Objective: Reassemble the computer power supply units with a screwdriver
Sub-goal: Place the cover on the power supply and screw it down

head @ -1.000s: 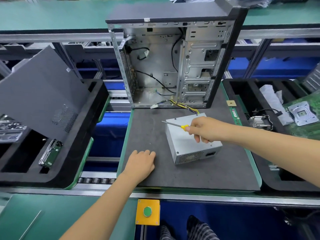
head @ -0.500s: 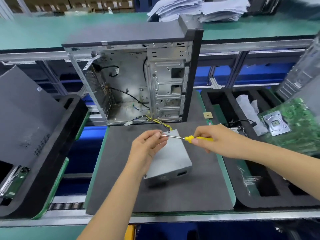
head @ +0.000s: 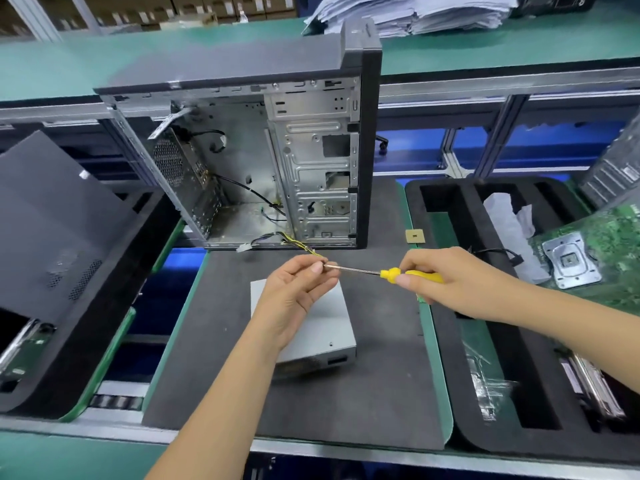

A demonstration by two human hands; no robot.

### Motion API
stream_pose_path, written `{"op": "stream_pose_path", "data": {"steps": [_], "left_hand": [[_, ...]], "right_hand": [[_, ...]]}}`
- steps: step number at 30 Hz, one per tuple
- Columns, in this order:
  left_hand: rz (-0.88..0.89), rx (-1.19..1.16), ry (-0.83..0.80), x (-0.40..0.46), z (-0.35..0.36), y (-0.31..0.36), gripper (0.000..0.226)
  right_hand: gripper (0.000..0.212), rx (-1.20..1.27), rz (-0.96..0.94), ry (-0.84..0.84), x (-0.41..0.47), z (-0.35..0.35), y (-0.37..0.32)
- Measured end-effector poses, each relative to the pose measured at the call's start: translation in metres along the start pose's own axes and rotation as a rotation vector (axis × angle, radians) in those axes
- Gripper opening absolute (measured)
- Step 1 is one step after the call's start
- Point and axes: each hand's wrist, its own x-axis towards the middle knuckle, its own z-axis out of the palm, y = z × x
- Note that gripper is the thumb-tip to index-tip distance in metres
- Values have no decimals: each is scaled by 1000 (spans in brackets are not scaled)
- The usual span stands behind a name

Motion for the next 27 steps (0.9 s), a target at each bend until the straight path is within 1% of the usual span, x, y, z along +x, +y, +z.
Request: {"op": "stream_pose_path", "data": {"steps": [6, 10, 12, 14, 16, 18, 21, 27], "left_hand": [[43, 10, -24, 1, 5, 4, 12], [107, 75, -9, 2, 7, 8, 13], [161, 163, 5, 2, 7, 11, 11], [219, 319, 21, 1, 5, 14, 9], [265, 452, 25, 1, 4, 16, 18], [294, 503, 43, 0, 5, 16, 19], [307, 487, 69, -2, 4, 12, 12], [289, 414, 64, -3, -1, 9, 12]], "right_hand": [[18, 45, -15, -4, 7, -4, 5], [19, 36, -16, -16, 10, -7, 6], [23, 16, -34, -24, 12, -10, 5], [24, -5, -40, -23, 14, -15, 4], [25, -16, -34, -24, 17, -19, 3], [26, 21, -22, -39, 20, -21, 1], [27, 65, -14, -67, 22, -20, 0], [26, 49, -12, -83, 26, -22, -3]]}}
